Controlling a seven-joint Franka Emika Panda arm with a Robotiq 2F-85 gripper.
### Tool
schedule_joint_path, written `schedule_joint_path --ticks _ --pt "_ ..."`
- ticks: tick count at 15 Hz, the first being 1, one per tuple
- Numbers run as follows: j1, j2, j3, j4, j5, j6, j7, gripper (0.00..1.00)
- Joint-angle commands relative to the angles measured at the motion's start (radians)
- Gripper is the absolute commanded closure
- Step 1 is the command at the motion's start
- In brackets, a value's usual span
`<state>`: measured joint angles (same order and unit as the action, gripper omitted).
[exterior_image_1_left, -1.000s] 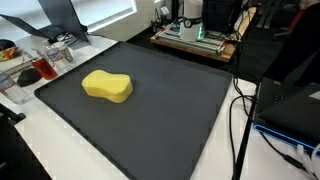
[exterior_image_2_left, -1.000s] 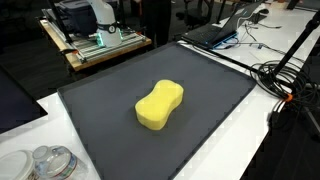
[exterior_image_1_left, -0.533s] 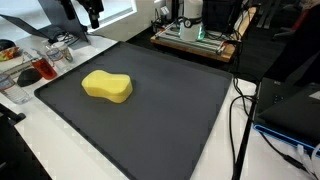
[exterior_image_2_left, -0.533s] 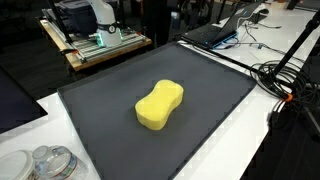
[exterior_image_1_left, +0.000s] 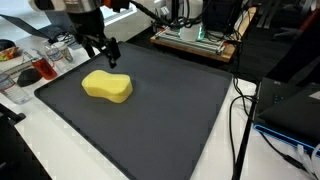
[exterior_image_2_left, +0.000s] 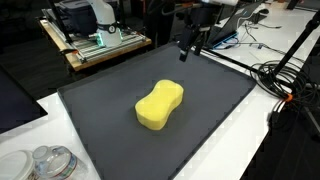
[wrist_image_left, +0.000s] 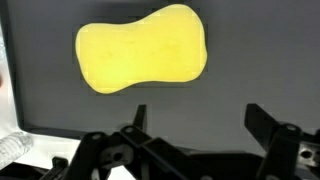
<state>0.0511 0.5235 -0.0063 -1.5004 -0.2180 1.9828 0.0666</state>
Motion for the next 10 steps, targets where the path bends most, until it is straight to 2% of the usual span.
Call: schedule_joint_path --ticks 1,6,10 --pt "0.084 0.088 -0.026 0.088 -0.066 -0.030 0.115 0.00" --pt "0.186 0.154 -0.042 0.136 -0.135 -0.098 0.217 0.00" --pt "0.258 0.149 -0.063 0.093 -0.229 -0.176 0.288 0.00"
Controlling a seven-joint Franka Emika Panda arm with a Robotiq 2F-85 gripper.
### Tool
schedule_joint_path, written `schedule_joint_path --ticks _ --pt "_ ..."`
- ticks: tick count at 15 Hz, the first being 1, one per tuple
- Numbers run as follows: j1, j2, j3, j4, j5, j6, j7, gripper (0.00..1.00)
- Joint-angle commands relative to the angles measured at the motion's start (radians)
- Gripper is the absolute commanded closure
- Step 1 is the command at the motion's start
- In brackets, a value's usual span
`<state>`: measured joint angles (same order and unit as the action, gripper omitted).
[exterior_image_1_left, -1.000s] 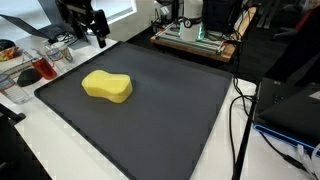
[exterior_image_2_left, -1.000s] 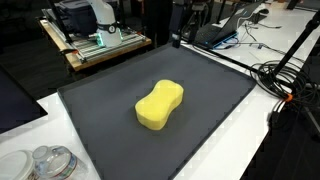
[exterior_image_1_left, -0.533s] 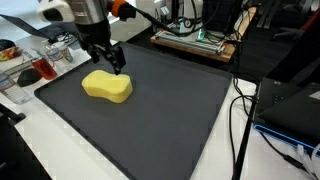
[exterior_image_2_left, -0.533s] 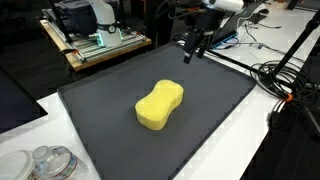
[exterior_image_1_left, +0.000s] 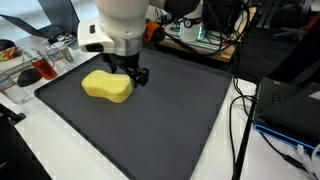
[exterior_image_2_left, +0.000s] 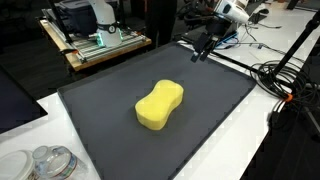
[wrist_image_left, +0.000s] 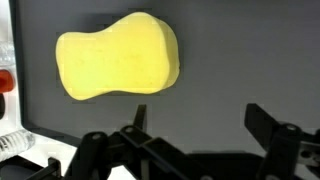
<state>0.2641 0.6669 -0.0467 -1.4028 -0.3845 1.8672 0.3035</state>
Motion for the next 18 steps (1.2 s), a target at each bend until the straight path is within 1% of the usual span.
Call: schedule_joint_path --ticks 1,3,5,7,12,15,18 --pt "0.056 -0.003 -0.023 -0.024 -0.078 -0.072 0.068 0.00" --pt "0.067 -0.027 -0.014 -0.075 -0.096 -0.070 0.087 0.00" --pt "0.071 -0.061 -0.006 -0.144 -0.117 -0.029 0.090 0.00" --pt "0.063 -0.117 -0.001 -0.252 -0.142 0.064 0.098 0.00" --pt "0.006 -0.267 -0.001 -0.491 -0.119 0.332 0.131 0.00" --pt "-0.040 -0.376 -0.014 -0.639 -0.105 0.468 0.162 0.00" --pt "-0.111 -0.489 -0.012 -0.792 -0.051 0.599 0.133 0.00"
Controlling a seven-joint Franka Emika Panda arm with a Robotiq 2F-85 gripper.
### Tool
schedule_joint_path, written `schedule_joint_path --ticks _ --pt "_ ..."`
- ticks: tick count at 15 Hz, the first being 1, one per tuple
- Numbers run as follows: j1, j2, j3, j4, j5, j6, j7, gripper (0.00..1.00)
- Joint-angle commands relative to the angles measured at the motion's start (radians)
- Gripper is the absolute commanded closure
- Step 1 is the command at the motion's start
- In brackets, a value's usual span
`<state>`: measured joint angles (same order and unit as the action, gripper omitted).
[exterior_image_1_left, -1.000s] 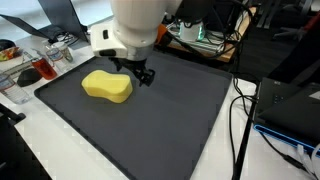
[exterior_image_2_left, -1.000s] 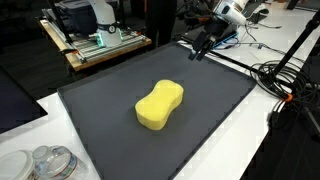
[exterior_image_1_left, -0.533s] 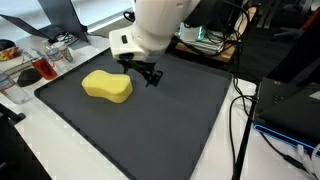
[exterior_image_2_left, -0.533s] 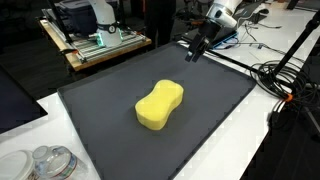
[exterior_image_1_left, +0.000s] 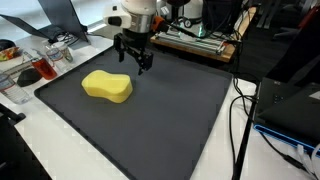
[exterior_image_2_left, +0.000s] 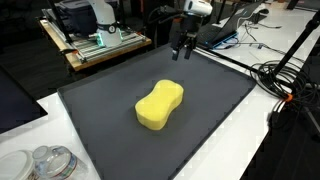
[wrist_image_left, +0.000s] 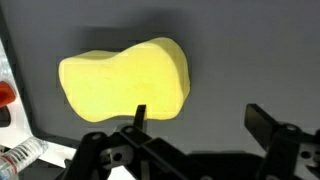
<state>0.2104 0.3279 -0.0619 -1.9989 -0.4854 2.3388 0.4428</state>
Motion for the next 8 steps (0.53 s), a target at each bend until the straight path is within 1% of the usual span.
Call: schedule_joint_path --ticks 1,4,6,8 --pt "-0.081 -0.190 -0.001 -0.250 0.069 0.167 -0.014 0.00" --pt "-0.170 -0.305 -0.010 -0.415 0.191 0.299 -0.092 0.00" --pt "-0.235 -0.370 -0.018 -0.507 0.344 0.376 -0.225 0.00" --pt "-0.280 -0.432 -0.039 -0.582 0.514 0.414 -0.389 0.00"
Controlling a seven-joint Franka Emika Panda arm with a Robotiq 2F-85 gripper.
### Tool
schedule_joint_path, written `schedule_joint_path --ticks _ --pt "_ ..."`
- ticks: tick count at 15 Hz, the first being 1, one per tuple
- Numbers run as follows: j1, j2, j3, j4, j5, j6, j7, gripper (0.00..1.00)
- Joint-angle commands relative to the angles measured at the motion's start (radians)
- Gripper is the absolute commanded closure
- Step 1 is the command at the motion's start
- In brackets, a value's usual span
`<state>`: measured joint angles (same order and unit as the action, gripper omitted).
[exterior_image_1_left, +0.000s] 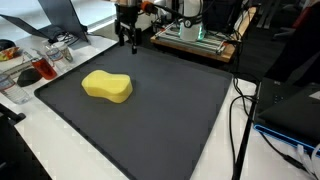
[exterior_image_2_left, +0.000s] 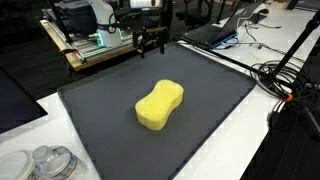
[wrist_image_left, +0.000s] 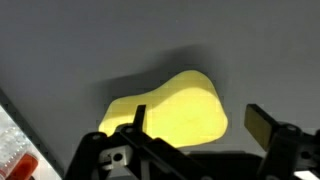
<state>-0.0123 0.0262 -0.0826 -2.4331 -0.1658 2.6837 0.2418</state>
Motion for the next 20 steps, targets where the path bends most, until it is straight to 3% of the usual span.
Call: schedule_joint_path --ticks 1,2,3,4,5,11,14,17,18,20 --pt "-0.070 -0.156 -0.034 -0.163 0.275 0.063 -0.266 0.00" --pt "-0.077 -0.185 -0.058 -0.165 0.360 0.038 -0.353 0.00" --pt "-0.032 -0.196 -0.136 -0.148 0.441 0.006 -0.434 0.00" --pt "-0.074 -0.203 -0.130 -0.129 0.514 -0.024 -0.514 0.00" --pt "-0.072 -0.208 -0.173 -0.104 0.578 -0.061 -0.593 0.00" --pt "-0.118 -0.110 -0.332 0.115 0.782 -0.287 -0.843 0.00" --pt "-0.164 -0.016 -0.341 0.246 0.834 -0.397 -0.885 0.00" --pt "-0.215 0.100 -0.304 0.386 0.882 -0.488 -0.915 0.00" --pt "-0.223 -0.004 -0.287 0.270 0.825 -0.417 -0.872 0.00" --pt "-0.239 0.060 -0.270 0.338 0.839 -0.448 -0.879 0.00"
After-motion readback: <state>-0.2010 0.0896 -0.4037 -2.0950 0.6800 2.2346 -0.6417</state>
